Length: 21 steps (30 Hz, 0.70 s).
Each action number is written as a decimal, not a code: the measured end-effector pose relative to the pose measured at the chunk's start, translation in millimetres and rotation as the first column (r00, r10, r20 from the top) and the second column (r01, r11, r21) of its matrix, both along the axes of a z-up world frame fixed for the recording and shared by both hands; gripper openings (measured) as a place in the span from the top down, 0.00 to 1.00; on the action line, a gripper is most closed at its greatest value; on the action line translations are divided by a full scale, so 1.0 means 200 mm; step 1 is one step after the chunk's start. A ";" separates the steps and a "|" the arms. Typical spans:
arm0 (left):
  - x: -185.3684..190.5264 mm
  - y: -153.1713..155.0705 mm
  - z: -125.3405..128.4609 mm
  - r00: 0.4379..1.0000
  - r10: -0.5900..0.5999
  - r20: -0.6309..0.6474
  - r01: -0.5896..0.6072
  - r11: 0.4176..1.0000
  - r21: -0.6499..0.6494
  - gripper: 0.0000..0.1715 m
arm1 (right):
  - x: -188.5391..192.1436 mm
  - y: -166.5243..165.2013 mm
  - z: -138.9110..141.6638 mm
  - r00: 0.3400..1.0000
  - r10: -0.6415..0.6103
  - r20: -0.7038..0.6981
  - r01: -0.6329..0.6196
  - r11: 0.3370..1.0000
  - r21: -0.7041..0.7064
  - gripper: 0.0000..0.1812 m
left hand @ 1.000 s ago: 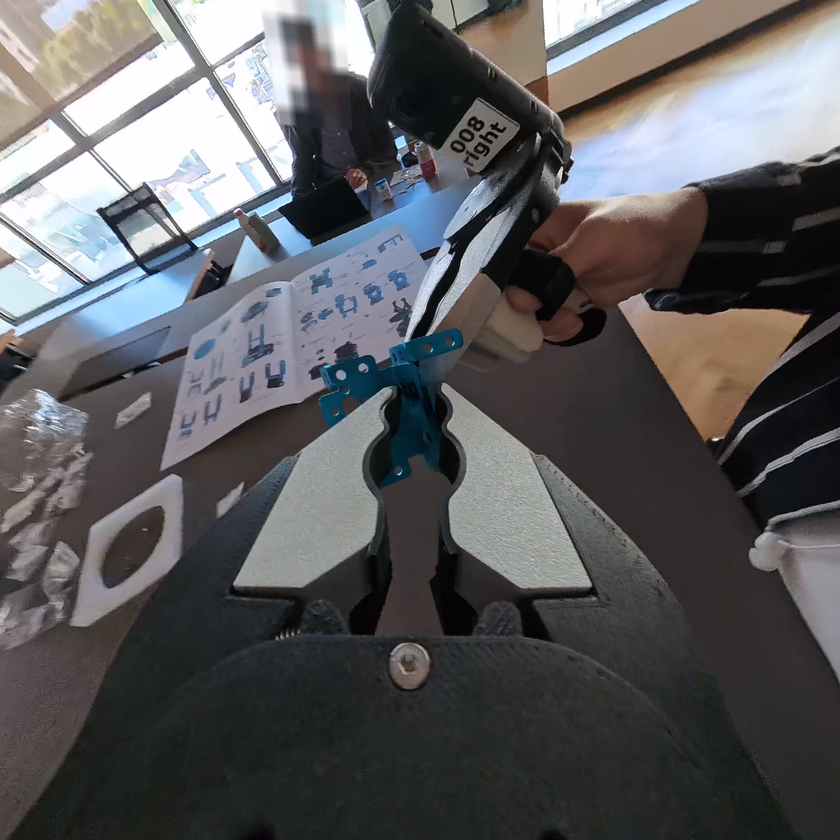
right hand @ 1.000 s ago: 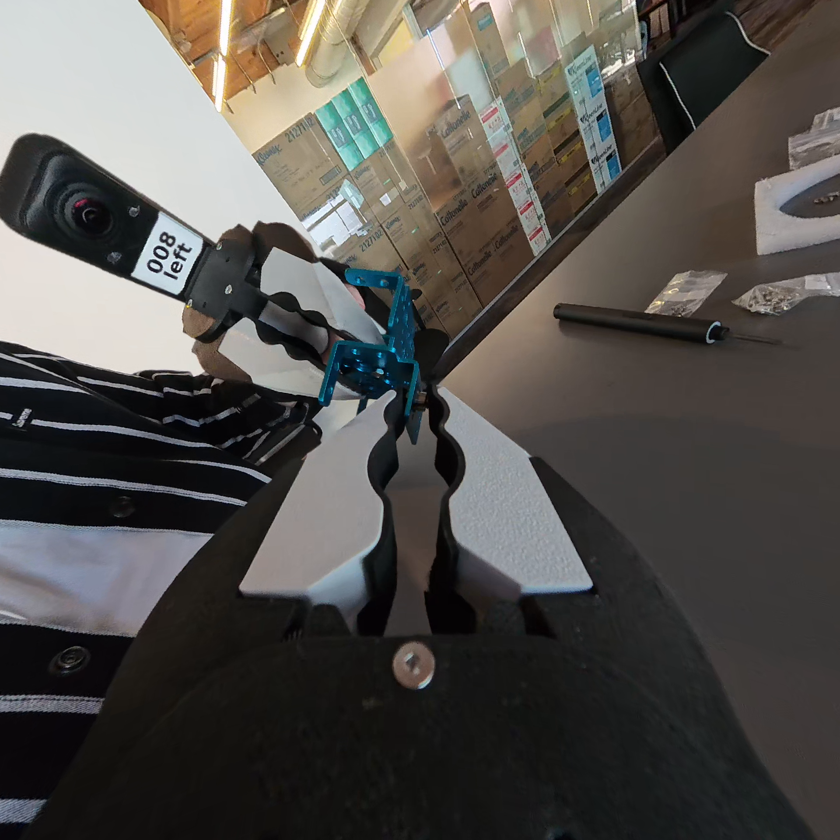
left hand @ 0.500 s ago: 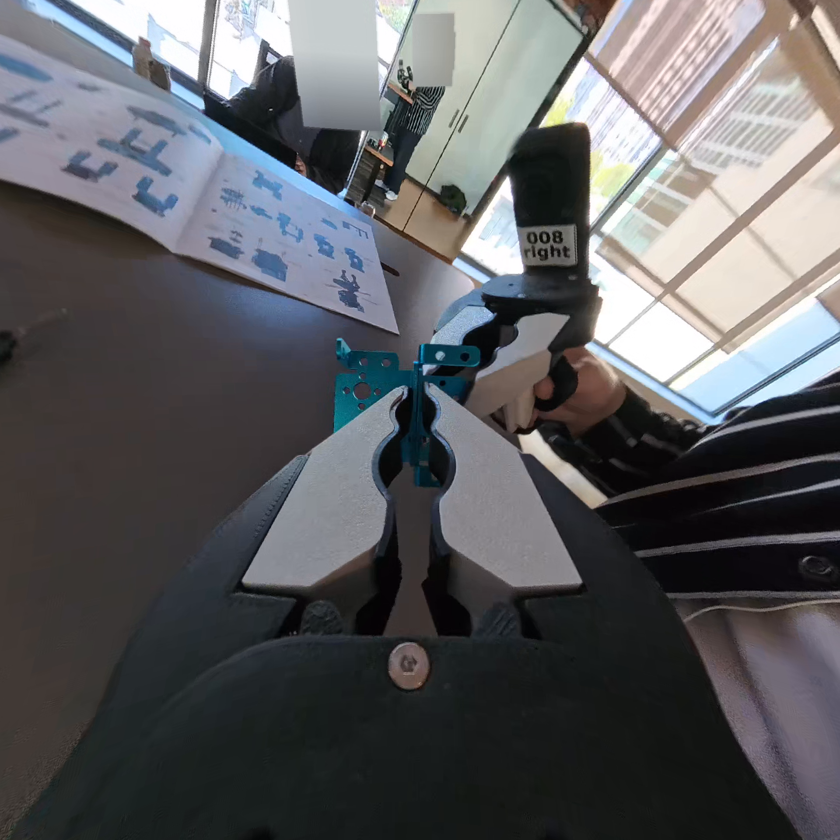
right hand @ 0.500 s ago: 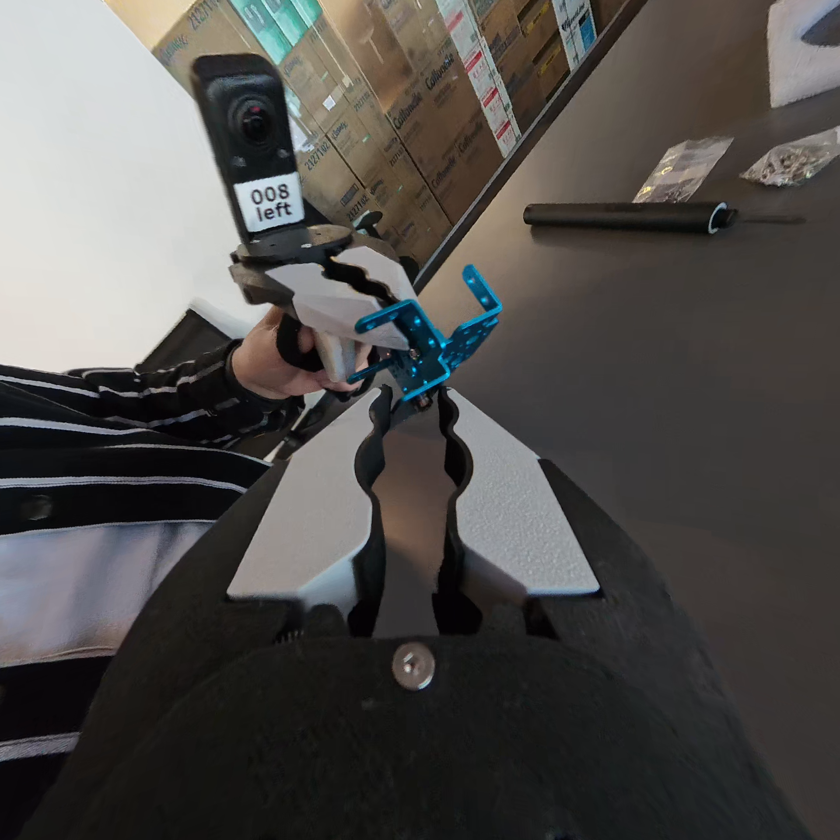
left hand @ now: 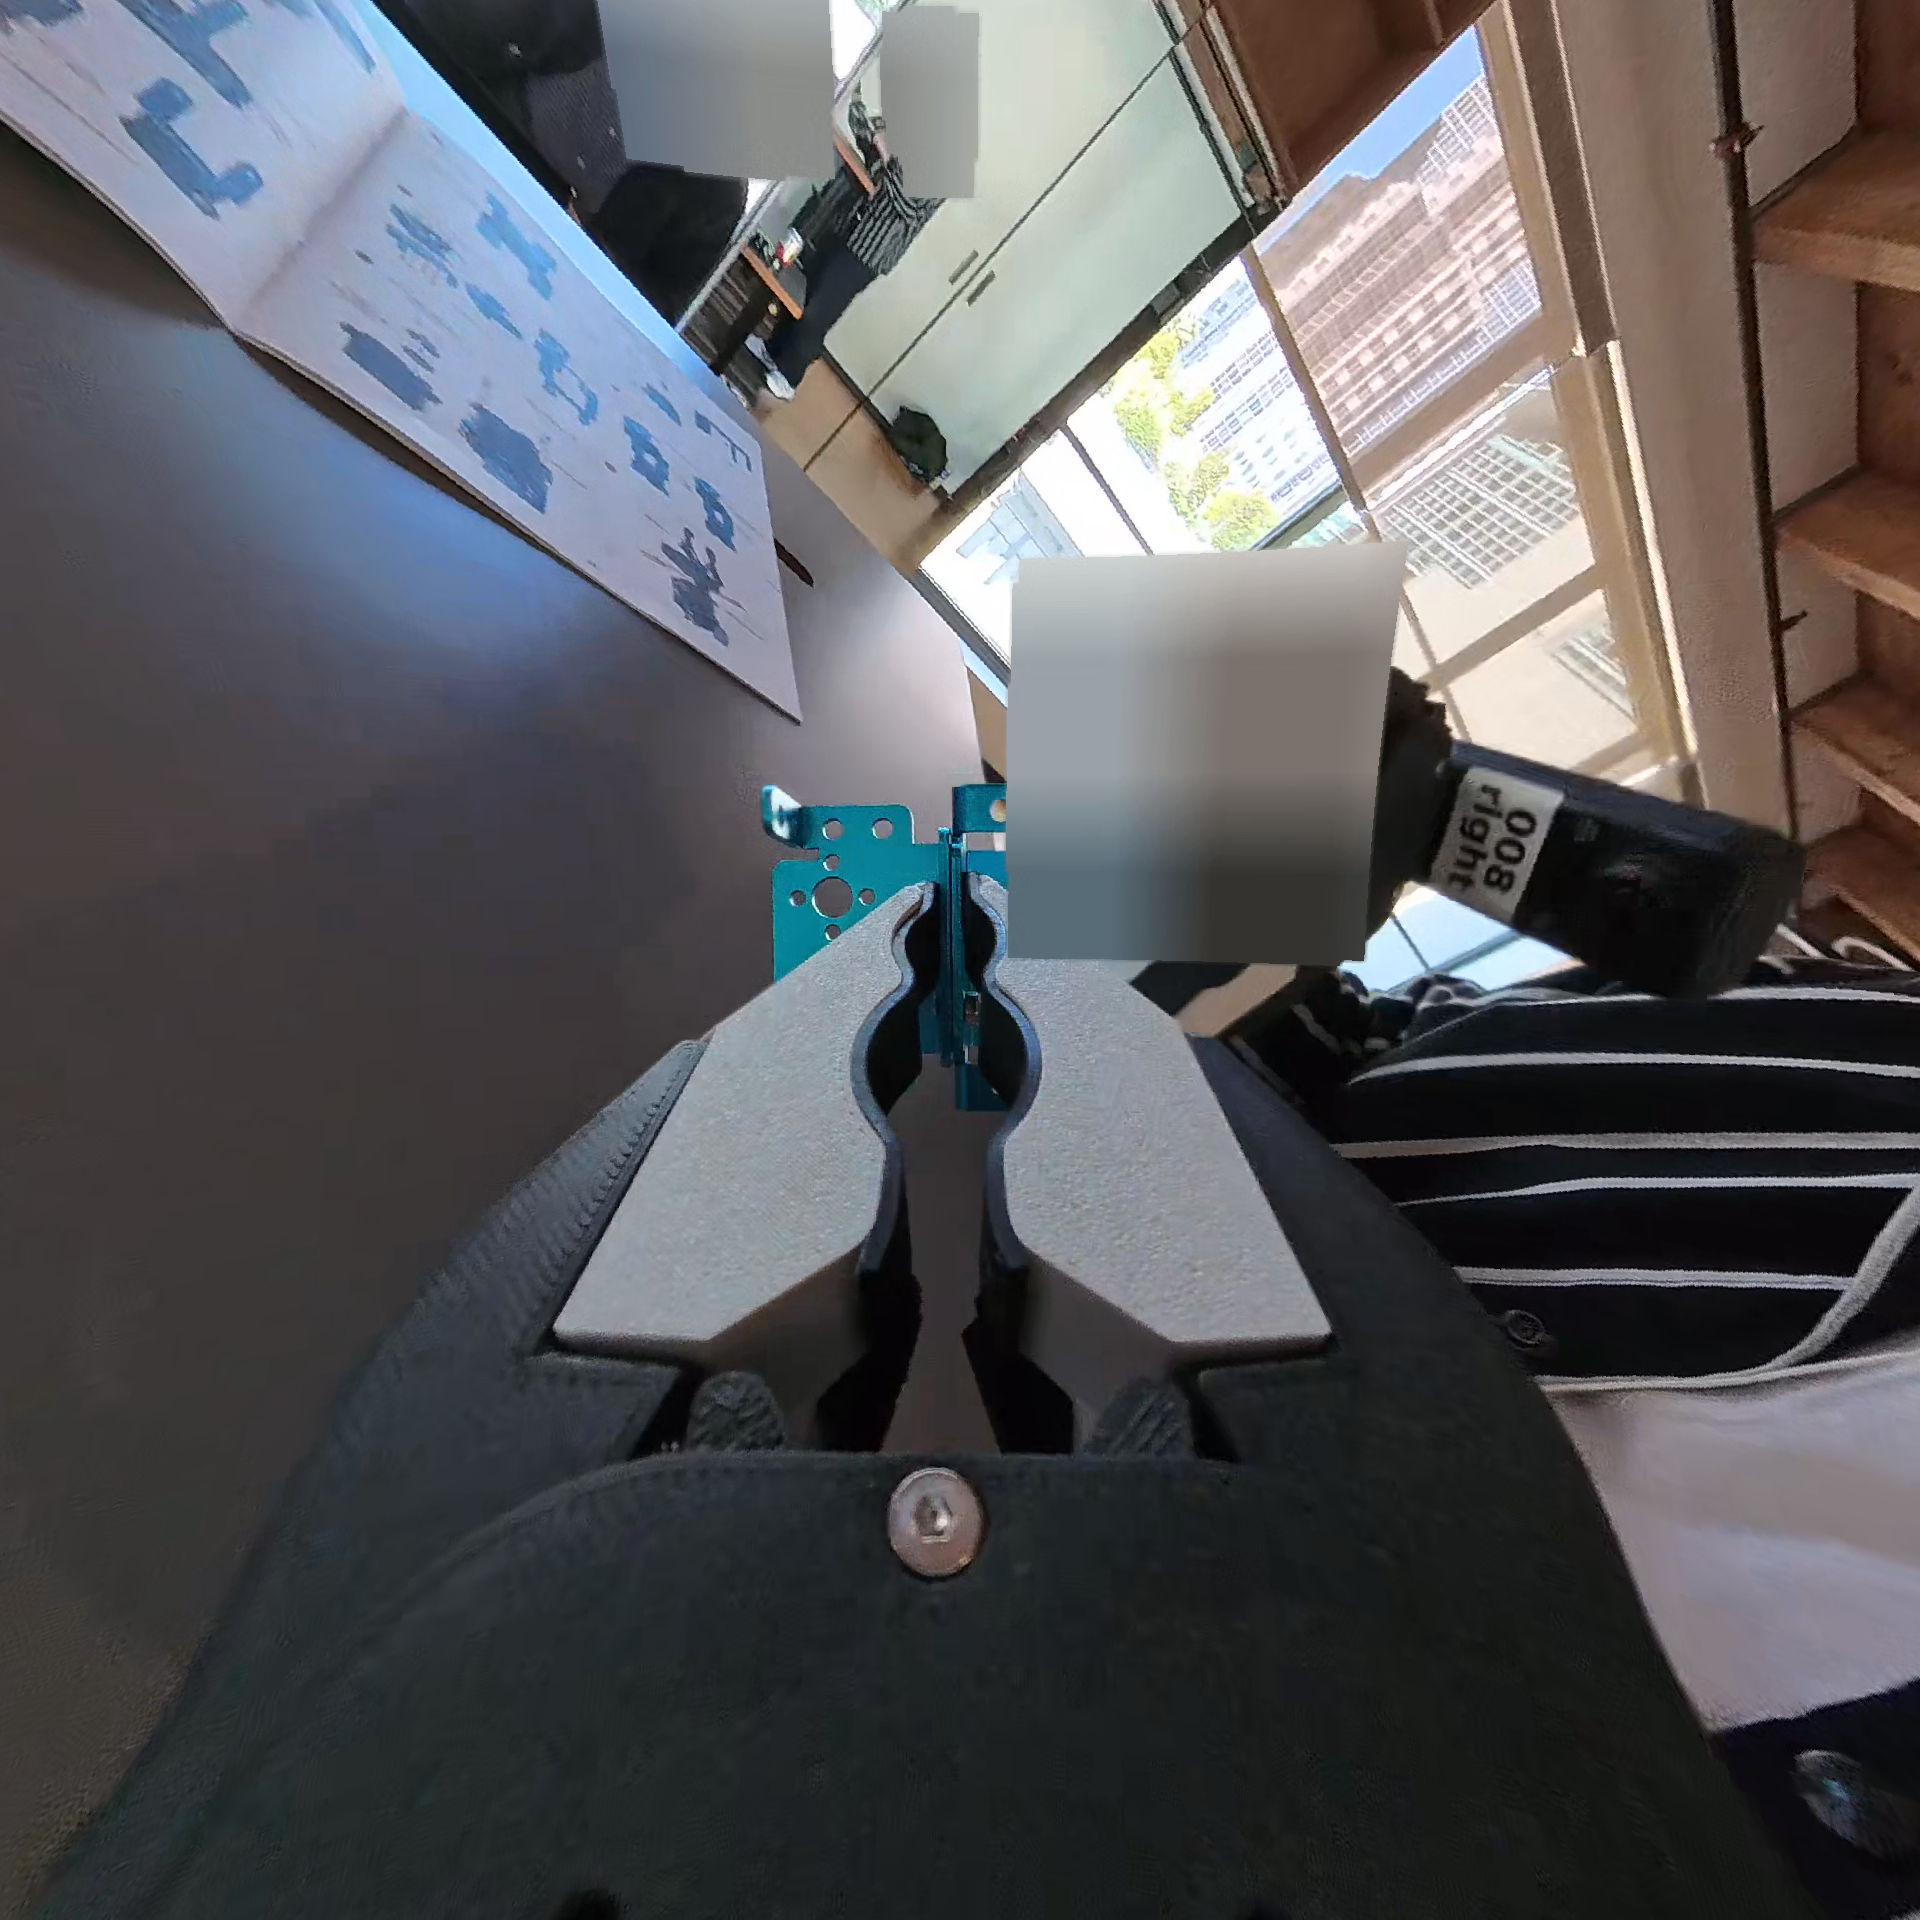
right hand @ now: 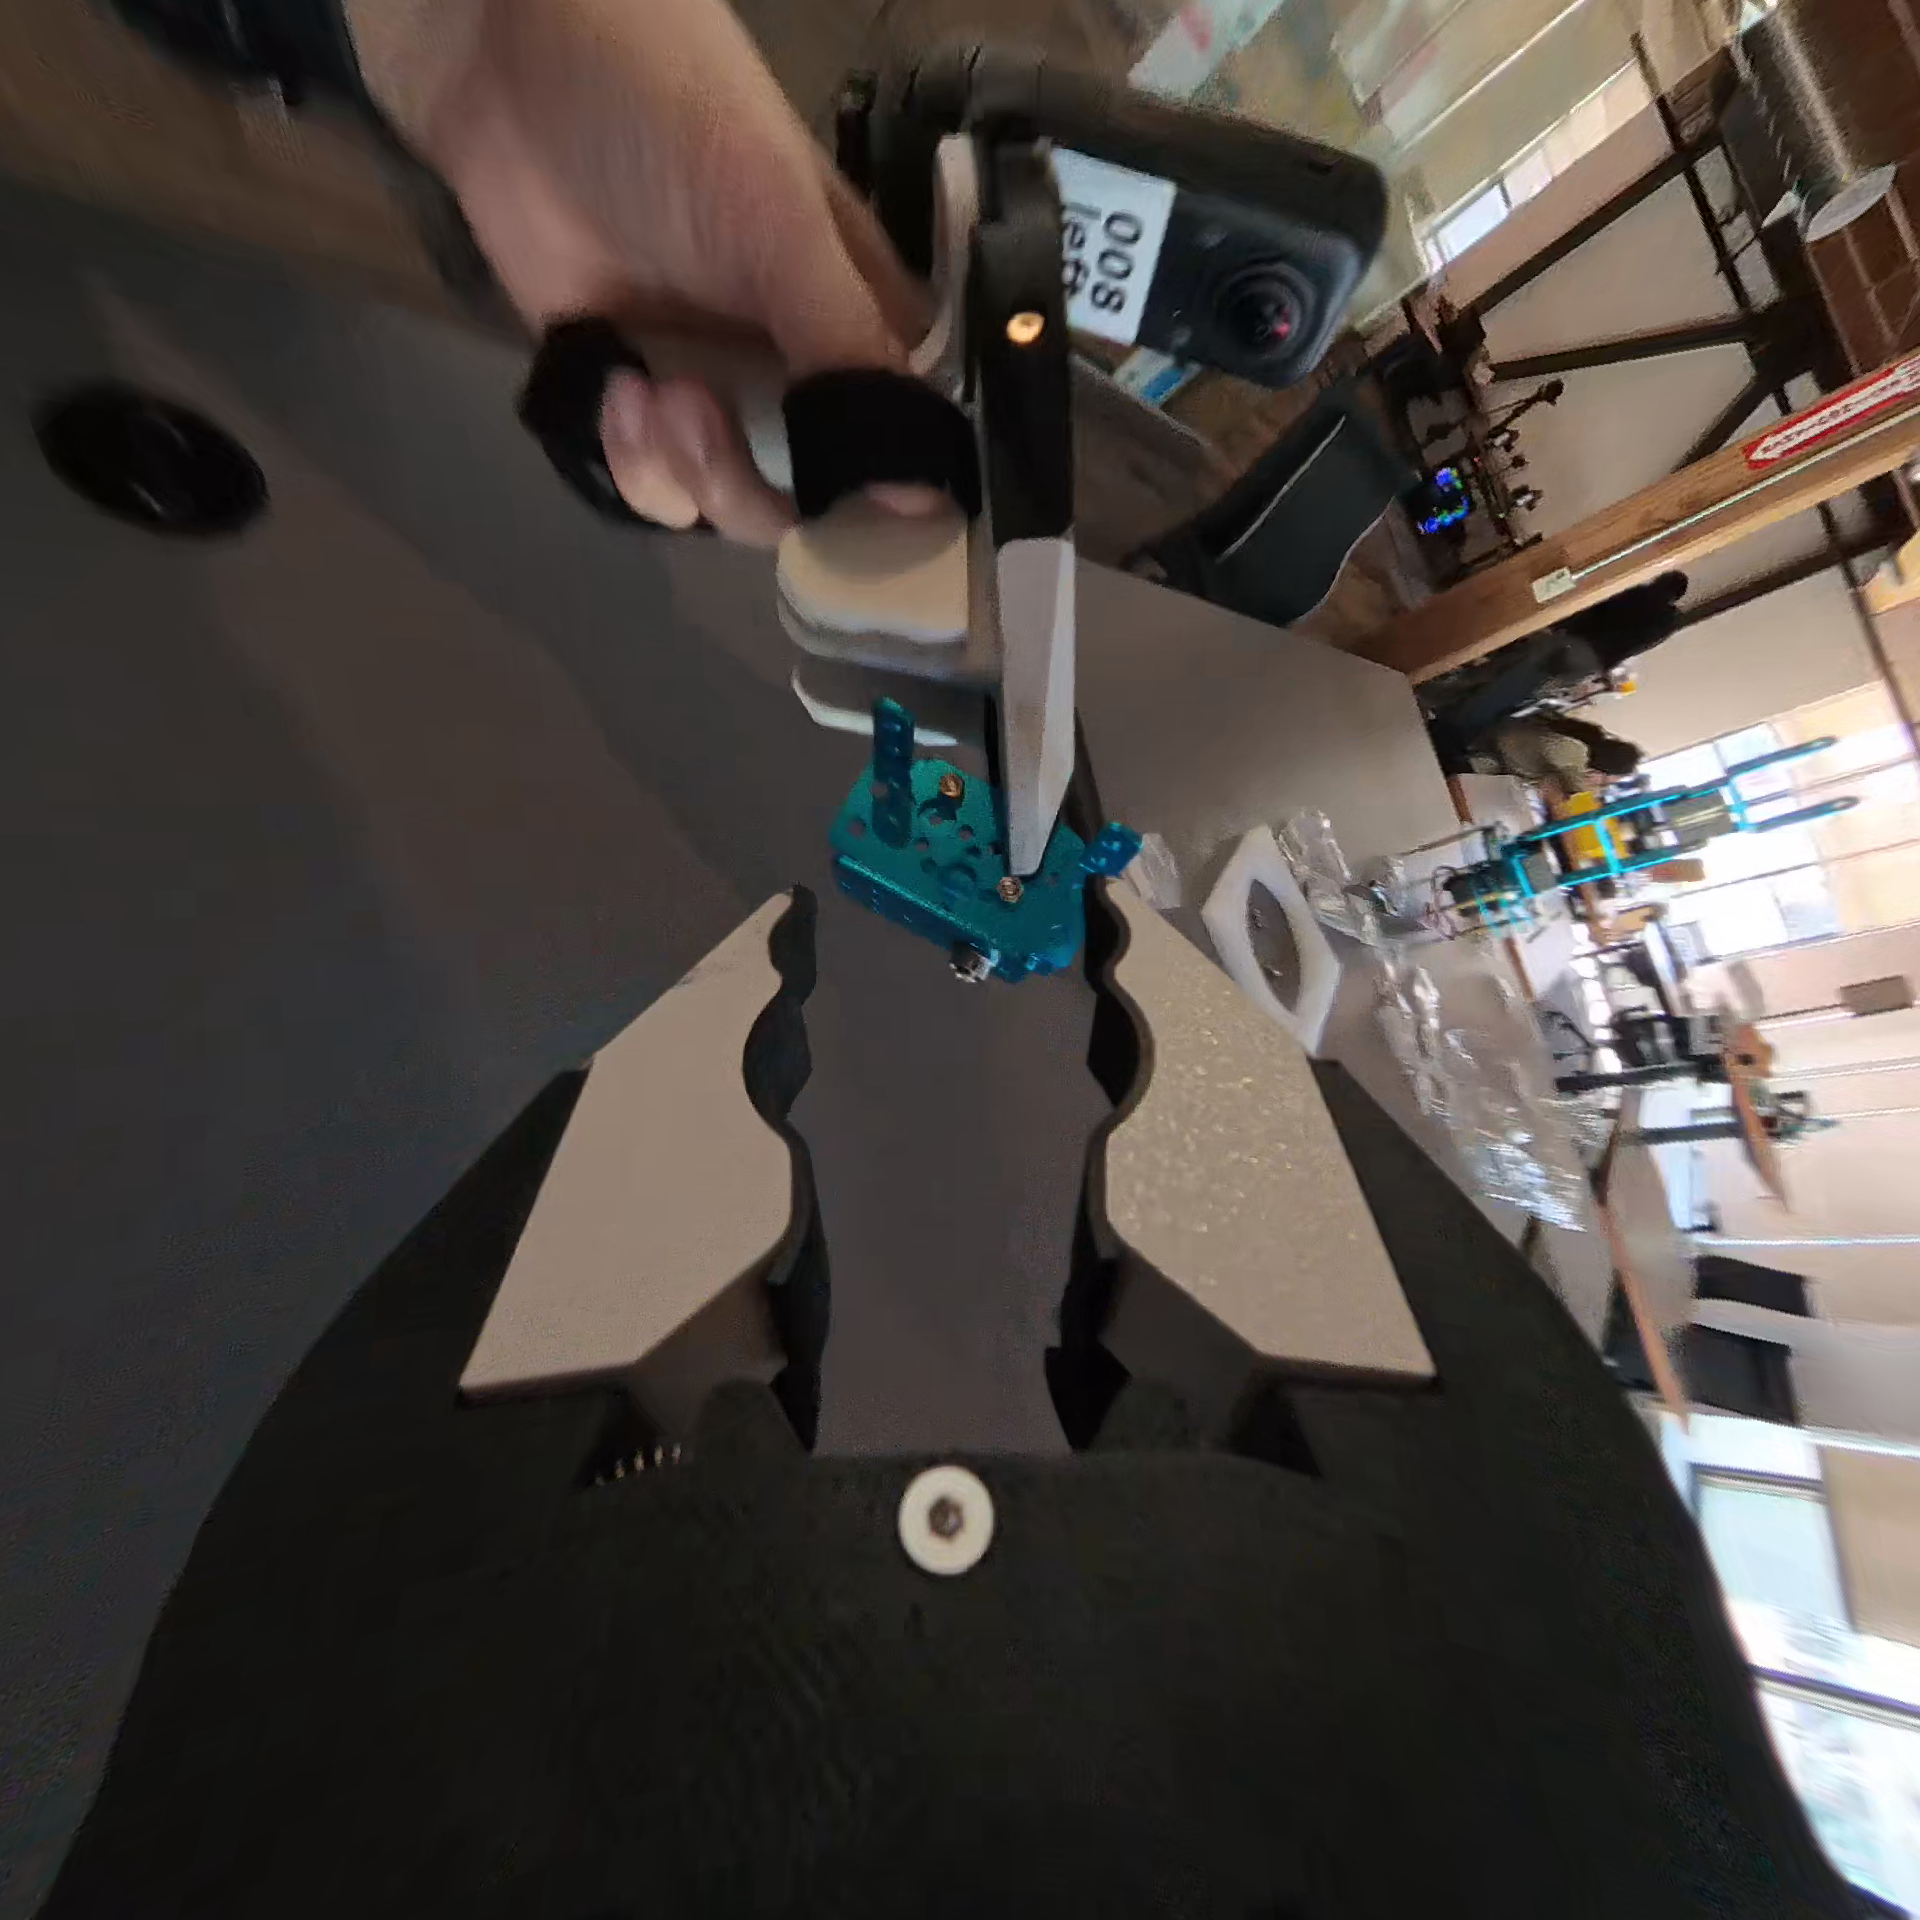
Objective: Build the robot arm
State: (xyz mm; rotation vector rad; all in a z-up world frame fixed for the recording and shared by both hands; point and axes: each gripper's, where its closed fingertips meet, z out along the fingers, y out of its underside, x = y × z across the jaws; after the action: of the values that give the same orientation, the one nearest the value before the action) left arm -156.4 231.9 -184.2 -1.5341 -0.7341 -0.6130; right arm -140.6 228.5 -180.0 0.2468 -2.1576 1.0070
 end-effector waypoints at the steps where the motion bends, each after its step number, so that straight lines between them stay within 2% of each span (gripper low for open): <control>1: 0.01 0.01 0.00 1.000 -0.011 0.012 0.011 1.000 -0.001 0.99 | 0.00 0.00 -0.01 1.000 0.010 0.002 -0.010 1.000 0.026 0.71; 4: 0.03 0.02 0.01 0.998 -0.028 0.051 0.028 1.000 0.001 0.99 | 0.01 -0.01 -0.03 0.997 0.020 0.076 -0.021 0.999 0.024 0.78; 6: 0.03 0.02 0.01 0.997 -0.034 0.068 0.034 0.999 0.000 0.99 | -0.02 0.00 -0.03 0.995 -0.010 0.099 0.008 1.000 0.025 0.78; 15: 0.03 0.01 0.01 0.993 -0.030 0.112 0.030 1.000 0.003 0.99 | -0.01 -0.01 -0.03 0.988 -0.001 0.155 0.003 1.000 -0.011 0.84; 21: 0.02 0.01 0.01 0.994 -0.023 0.109 0.024 1.000 -0.006 0.99 | -0.01 0.00 -0.04 0.990 0.003 0.141 -0.004 1.000 0.007 0.89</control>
State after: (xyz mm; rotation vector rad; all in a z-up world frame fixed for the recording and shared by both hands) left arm -152.3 233.8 -182.8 -1.5268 -0.8027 -0.7166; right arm -141.8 227.6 -187.2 0.1875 -2.2892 1.0462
